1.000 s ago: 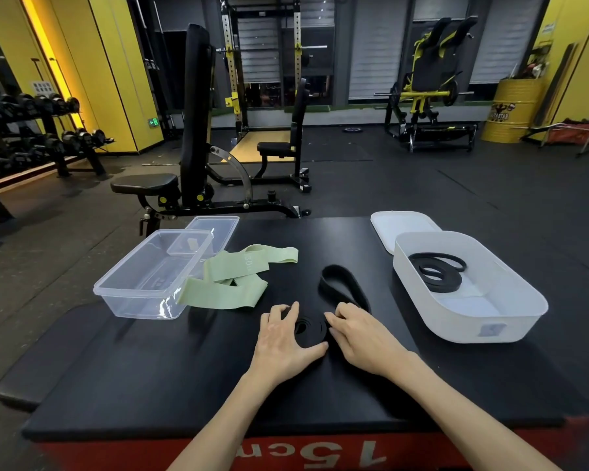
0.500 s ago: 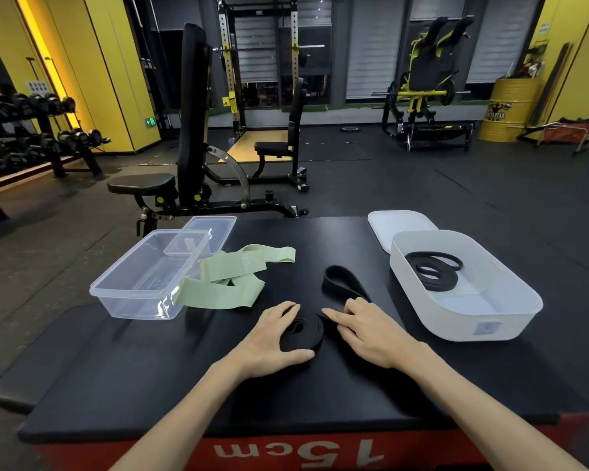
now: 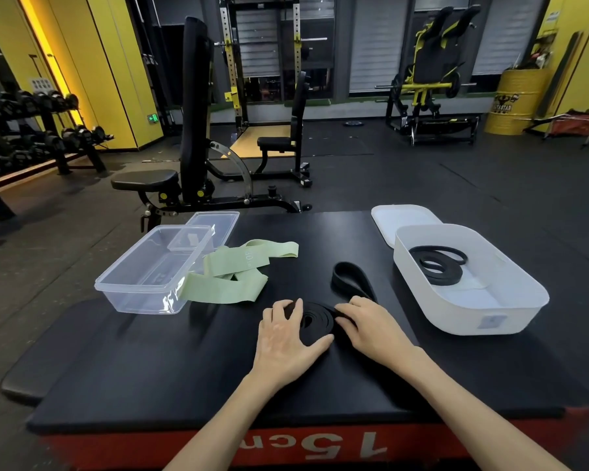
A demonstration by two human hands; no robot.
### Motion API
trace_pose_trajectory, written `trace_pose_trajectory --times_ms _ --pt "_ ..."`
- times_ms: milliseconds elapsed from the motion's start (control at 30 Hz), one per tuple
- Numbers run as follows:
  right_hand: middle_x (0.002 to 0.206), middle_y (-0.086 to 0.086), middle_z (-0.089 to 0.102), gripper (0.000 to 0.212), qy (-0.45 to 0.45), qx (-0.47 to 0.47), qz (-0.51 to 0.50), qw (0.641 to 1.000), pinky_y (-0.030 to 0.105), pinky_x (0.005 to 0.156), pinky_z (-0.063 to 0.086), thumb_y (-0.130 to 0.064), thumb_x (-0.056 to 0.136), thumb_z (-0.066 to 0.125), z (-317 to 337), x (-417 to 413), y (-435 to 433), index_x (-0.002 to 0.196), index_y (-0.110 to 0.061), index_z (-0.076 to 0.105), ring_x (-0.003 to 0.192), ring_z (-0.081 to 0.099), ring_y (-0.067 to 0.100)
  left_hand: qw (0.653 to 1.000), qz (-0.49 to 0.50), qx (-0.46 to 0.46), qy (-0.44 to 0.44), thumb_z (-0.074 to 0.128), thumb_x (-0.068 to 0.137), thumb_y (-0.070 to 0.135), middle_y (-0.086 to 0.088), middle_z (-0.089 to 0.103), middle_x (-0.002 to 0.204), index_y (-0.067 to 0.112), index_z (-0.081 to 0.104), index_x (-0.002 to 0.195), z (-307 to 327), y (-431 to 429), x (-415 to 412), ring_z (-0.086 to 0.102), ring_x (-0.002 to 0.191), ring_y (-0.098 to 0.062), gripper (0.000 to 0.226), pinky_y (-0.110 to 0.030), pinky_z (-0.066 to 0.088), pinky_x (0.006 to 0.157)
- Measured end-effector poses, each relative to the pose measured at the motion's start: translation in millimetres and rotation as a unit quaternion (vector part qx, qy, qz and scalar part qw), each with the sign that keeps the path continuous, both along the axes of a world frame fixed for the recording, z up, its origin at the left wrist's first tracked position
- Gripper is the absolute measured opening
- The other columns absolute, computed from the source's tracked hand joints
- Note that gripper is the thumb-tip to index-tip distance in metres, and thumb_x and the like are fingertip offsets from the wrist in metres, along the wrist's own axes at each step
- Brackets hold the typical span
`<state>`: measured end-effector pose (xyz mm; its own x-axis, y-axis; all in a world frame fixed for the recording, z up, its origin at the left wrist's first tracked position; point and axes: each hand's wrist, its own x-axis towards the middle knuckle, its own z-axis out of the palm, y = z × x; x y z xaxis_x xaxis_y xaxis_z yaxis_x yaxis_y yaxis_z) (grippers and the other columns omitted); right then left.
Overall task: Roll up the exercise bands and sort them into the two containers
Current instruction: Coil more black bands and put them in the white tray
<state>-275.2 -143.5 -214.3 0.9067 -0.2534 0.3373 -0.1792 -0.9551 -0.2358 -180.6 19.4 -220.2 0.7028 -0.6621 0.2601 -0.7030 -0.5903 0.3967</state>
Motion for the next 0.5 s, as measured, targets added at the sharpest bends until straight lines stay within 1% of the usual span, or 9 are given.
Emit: trace_pose_trajectory --times_ms 33,67,133,167,233,300,367,433,500 --pt "0.078 0.002 0.054 0.015 -0.002 -0.001 -0.001 1.000 0.028 0.064 0.044 -0.024 0.091 0.055 -2 0 3 0.091 -0.012 0.063 0.077 0.055 0.021 1.000 0.012 -0.002 -0.004 0.041 0.067 0.081 0.004 0.032 0.137 0.026 0.030 0.146 1 -1 -2 0.030 0.121 -0.017 0.098 -0.028 0.027 0.107" --pt "0.076 0.001 0.053 0.014 -0.009 -0.002 -0.003 1.000 0.027 0.062 0.042 -0.023 0.090 0.055 -3 0 6 0.087 -0.011 0.062 0.075 0.055 0.021 1.000 0.020 -0.006 0.000 0.042 0.064 0.082 0.005 0.033 0.133 0.028 0.032 0.145 1 -2 -2 0.032 0.119 -0.016 0.098 -0.027 0.028 0.106" --pt "0.074 0.001 0.052 0.012 -0.024 0.002 -0.002 1.000 0.026 0.061 0.040 -0.021 0.089 0.056 -5 0 9 0.083 -0.011 0.061 0.073 0.055 0.021 1.000 0.023 -0.010 0.016 0.053 0.063 0.079 0.006 0.035 0.125 0.031 0.034 0.141 4 -4 1 0.032 0.116 -0.014 0.093 -0.026 0.029 0.104" --pt "0.075 0.001 0.052 0.013 -0.022 0.004 0.005 1.000 0.027 0.063 0.042 -0.021 0.088 0.054 -4 -1 9 0.086 -0.011 0.061 0.074 0.055 0.021 1.000 0.018 -0.007 0.024 0.057 0.063 0.078 0.006 0.035 0.122 0.032 0.035 0.140 5 -5 3 0.032 0.115 -0.014 0.092 -0.026 0.029 0.104" --pt "0.079 0.000 0.053 0.023 -0.004 -0.009 0.030 1.000 0.031 0.067 0.047 -0.025 0.088 0.048 -1 -4 6 0.097 -0.010 0.063 0.075 0.053 0.020 1.000 -0.004 0.001 0.030 0.059 0.062 0.077 0.006 0.034 0.121 0.031 0.033 0.140 7 -5 7 0.030 0.116 -0.013 0.095 -0.027 0.028 0.104" --pt "0.083 -0.001 0.054 0.037 0.006 -0.032 0.047 0.998 0.032 0.069 0.047 -0.029 0.088 0.043 2 -10 0 0.114 -0.012 0.062 0.076 0.052 0.018 0.998 -0.048 0.008 0.040 0.061 0.063 0.076 0.006 0.031 0.128 0.029 0.030 0.143 7 -2 12 0.026 0.123 -0.013 0.097 -0.029 0.027 0.108" --pt "0.085 -0.002 0.053 0.042 0.009 -0.064 0.050 0.997 0.029 0.071 0.043 -0.032 0.089 0.041 3 -18 -7 0.125 -0.016 0.058 0.077 0.050 0.017 0.991 -0.115 0.021 0.072 0.065 0.068 0.068 0.007 0.022 0.143 0.027 0.025 0.147 9 3 21 0.017 0.135 -0.012 0.097 -0.029 0.022 0.113" --pt "0.085 -0.002 0.051 0.043 0.006 -0.086 0.051 0.995 0.029 0.072 0.043 -0.033 0.091 0.039 2 -24 -10 0.128 -0.017 0.055 0.077 0.049 0.017 0.978 -0.172 0.037 0.116 0.070 0.074 0.056 0.010 0.013 0.153 0.025 0.020 0.150 12 9 28 0.009 0.141 -0.008 0.096 -0.023 0.014 0.114" --pt "0.084 -0.002 0.052 0.042 -0.002 -0.089 0.044 0.995 0.031 0.071 0.045 -0.031 0.091 0.039 0 -28 -8 0.125 -0.013 0.057 0.075 0.050 0.018 0.974 -0.185 0.028 0.126 0.071 0.077 0.051 0.012 0.016 0.153 0.023 0.021 0.150 13 12 29 0.012 0.141 -0.007 0.093 -0.018 0.012 0.111"
